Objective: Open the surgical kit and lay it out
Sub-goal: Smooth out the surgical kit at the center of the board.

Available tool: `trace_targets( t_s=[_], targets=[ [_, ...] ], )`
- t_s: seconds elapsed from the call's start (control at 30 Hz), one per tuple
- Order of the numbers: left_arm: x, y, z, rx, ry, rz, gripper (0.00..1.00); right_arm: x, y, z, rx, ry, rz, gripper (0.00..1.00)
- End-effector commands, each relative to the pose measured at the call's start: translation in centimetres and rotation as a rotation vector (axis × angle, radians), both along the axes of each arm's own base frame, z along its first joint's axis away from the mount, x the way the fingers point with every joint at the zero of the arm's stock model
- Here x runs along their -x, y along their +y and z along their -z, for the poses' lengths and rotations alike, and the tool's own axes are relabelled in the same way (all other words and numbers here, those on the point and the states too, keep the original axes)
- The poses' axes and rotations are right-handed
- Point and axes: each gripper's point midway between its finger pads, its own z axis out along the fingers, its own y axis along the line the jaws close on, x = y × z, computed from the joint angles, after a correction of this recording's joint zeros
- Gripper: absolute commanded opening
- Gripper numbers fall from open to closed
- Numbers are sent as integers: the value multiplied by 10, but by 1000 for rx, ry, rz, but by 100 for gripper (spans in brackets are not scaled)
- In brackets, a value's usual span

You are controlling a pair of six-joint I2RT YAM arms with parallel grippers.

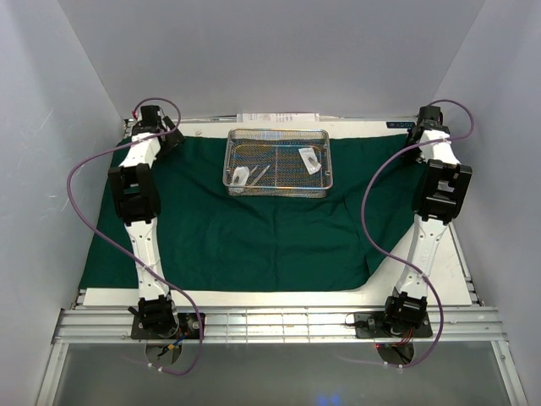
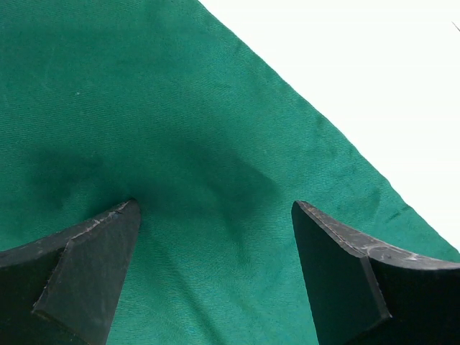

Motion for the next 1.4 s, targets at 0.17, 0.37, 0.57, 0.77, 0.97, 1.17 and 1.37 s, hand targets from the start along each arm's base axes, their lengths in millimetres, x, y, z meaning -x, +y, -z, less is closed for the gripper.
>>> trace_targets(
  t_s=[0.17, 0.37, 0.57, 0.77, 0.97, 1.17, 1.37],
  targets=[
    [37, -33, 18, 150, 124, 28, 98, 9, -11, -20, -9, -2, 15, 56],
    [50, -30, -47, 119, 71, -33, 98, 31, 44, -86, 24, -44, -27, 67],
    [71, -13, -56, 22, 77, -91, 98, 86, 143, -98, 27, 17, -78, 67],
    [74, -15, -32, 34, 122, -88, 98, 141, 204, -74, -10, 49, -57, 65],
    [86, -8, -11, 9, 171, -121, 98, 178, 204, -43, -4, 86, 4, 60],
    [71, 24, 14, -24, 175, -155, 98, 180, 217, -17, -51, 108, -71, 58],
    [24, 27, -6, -23, 25, -124, 98, 167, 221, -10, -57, 80, -95, 57]
  ],
)
